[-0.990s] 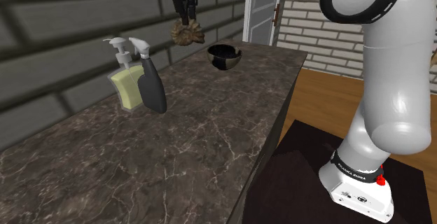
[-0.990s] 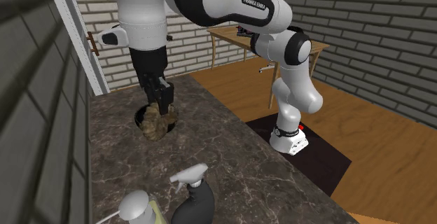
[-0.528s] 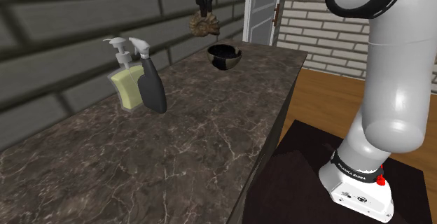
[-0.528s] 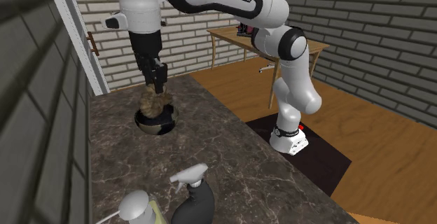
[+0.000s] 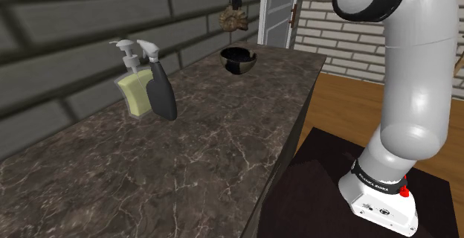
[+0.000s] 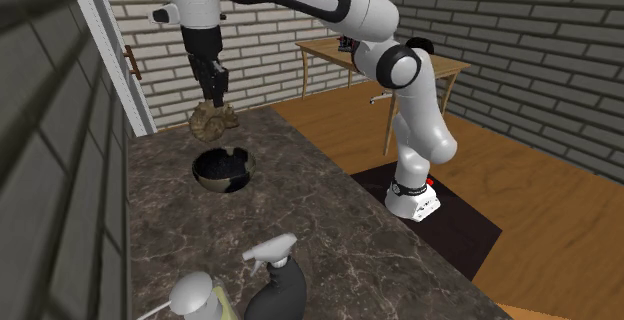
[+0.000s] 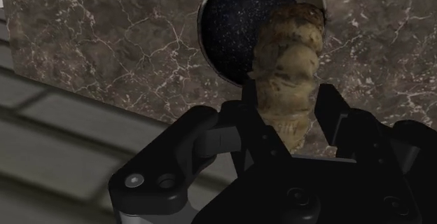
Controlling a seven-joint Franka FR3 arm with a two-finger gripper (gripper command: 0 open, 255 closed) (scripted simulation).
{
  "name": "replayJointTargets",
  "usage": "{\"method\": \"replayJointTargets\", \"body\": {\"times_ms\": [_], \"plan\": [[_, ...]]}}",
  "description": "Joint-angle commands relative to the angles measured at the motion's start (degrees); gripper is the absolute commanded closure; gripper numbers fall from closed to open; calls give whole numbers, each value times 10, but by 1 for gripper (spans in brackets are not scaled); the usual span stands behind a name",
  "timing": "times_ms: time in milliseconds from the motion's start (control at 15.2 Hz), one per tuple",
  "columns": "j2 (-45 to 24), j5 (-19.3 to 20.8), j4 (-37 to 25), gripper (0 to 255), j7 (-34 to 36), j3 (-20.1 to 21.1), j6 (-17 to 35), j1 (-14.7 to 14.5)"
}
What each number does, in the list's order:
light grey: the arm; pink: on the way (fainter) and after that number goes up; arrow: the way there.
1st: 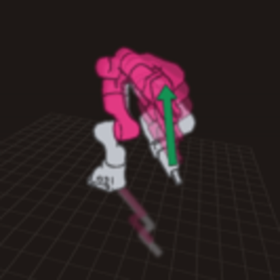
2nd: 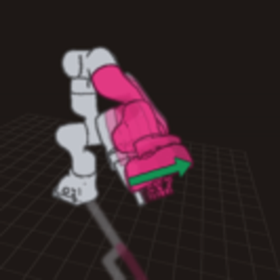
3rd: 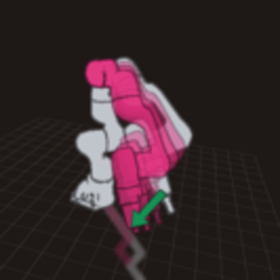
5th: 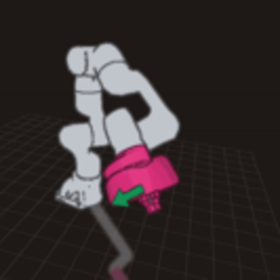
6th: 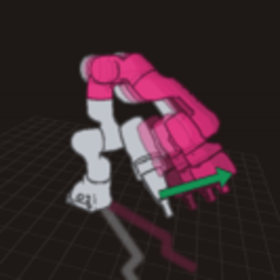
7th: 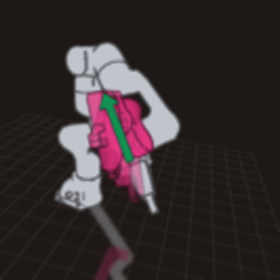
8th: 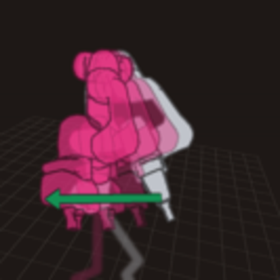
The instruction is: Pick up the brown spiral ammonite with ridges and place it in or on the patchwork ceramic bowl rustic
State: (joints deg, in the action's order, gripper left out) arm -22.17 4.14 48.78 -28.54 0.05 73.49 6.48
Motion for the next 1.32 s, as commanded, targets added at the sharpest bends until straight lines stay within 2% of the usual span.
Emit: {"method": "replayJointTargets", "body": {"times_ms": [0,198,462,1254], "plan": [[-25,-4,-46,255,-29,-7,-20,22],[14,-4,42,255,-26,-7,29,22],[46,-4,124,255,-23,-6,80,22],[95,-4,291,255,-16,-6,198,23]]}}
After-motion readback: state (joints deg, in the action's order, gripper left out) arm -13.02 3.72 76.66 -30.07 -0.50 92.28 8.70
